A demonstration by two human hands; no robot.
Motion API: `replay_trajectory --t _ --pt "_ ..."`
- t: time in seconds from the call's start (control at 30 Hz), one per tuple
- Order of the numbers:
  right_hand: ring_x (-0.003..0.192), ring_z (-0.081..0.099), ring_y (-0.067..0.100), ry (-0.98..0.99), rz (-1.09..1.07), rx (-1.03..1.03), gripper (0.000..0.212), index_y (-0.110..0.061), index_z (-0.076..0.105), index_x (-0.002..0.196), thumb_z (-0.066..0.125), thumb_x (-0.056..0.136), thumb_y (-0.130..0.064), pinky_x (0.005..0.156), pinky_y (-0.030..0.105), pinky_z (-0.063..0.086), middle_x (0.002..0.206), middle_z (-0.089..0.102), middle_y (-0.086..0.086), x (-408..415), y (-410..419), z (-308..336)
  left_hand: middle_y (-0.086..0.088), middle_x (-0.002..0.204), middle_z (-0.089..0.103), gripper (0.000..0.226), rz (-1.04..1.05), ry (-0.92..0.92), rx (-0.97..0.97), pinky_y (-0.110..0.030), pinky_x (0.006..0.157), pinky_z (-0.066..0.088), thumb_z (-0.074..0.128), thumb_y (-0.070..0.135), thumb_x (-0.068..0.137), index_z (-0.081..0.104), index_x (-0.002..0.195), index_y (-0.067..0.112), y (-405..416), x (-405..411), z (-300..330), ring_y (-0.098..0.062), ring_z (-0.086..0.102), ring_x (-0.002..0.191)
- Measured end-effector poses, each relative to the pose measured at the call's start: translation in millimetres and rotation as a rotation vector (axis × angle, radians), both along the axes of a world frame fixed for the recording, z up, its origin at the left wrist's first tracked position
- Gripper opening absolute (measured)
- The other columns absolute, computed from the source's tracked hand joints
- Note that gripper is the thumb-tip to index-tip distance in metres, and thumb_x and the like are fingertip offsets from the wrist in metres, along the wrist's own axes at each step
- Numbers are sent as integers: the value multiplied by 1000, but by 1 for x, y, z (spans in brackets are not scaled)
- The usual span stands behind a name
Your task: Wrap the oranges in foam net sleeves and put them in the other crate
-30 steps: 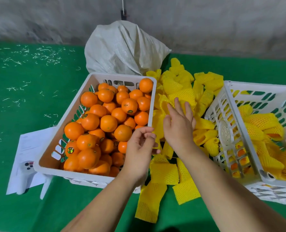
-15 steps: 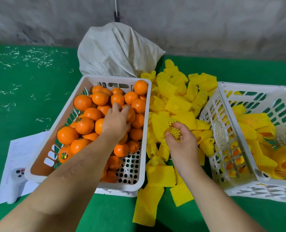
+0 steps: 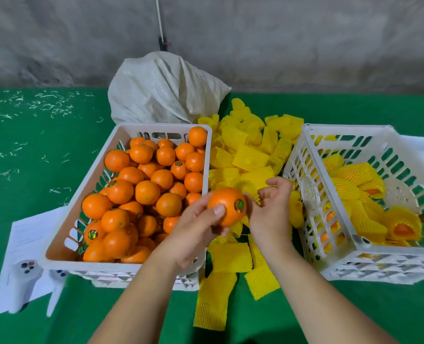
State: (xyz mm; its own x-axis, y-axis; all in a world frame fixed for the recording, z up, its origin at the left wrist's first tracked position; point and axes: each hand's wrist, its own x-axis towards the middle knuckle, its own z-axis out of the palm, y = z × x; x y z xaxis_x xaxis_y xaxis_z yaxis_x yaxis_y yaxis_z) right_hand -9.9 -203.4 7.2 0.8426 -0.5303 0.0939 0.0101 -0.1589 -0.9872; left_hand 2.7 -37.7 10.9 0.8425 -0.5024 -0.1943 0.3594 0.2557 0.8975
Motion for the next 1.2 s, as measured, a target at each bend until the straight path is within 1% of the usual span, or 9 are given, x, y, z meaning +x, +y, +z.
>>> replay_trajectory --t 0.13,0.3,0.4,0.5,0.6,0.8,0.93,1.03,1.2 --pt "82 66 33 26 142 84 16 -20 61 87 78 87 -20 68 35 53 89 68 10 -14 6 9 -9 106 71 84 -109 -12 -97 -28 68 53 94 59 67 68 131 11 -4 -31 -3 -17 62 75" --pt "94 67 13 61 202 30 32 -38 62 105 75 92 -12 74 24 56 102 67 -6 -39 -2 10 -18 123 68 103 58 -28 1 -30 73 54 93 66 61 64 138 3 -3 -50 1 -20 65 91" --pt "106 68 11 135 191 164 17 -37 75 91 77 92 -20 80 20 54 107 73 -12 -49 -5 14 -12 118 70 96 78 8 -43 -31 72 54 94 65 60 69 133 8 0 -59 -2 -19 65 87" --pt "110 68 21 162 182 264 15 -38 77 86 76 92 -25 87 33 56 111 76 -1 -60 -3 13 -5 111 72 66 -42 53 -180 -31 74 56 95 58 66 79 119 23 0 -69 -2 -18 65 86" --pt "104 70 21 113 144 300 14 -34 75 88 74 94 -22 83 36 58 107 76 0 -71 -3 16 -11 108 69 74 -41 55 -202 -32 74 56 94 56 70 73 124 10 -9 -75 -1 -21 64 81" --pt "93 72 4 49 177 205 27 -36 73 103 72 94 -10 76 20 56 98 77 -6 -90 -14 18 -13 108 72 63 54 31 -203 -32 74 57 94 59 68 80 114 19 -21 -82 -8 -21 66 82" --pt "78 64 4 -28 123 27 21 -39 73 100 65 99 -20 70 21 47 89 73 -10 -99 -27 22 -16 131 69 87 144 47 -192 -38 82 60 97 45 67 60 142 23 -30 -80 -9 -35 72 102" --pt "93 66 4 -75 158 -88 18 -39 68 104 61 99 -23 75 21 50 101 71 -15 -106 -31 26 -6 130 72 81 154 23 -162 -45 90 61 89 32 73 55 146 38 -37 -76 -6 -36 73 114" --pt "96 67 8 -114 121 -232 17 -32 68 109 59 102 -20 78 24 52 102 70 -16 -114 -29 28 -3 130 64 67 106 -179 99 -41 94 62 84 45 80 51 138 45 -51 -77 -3 -23 74 110"
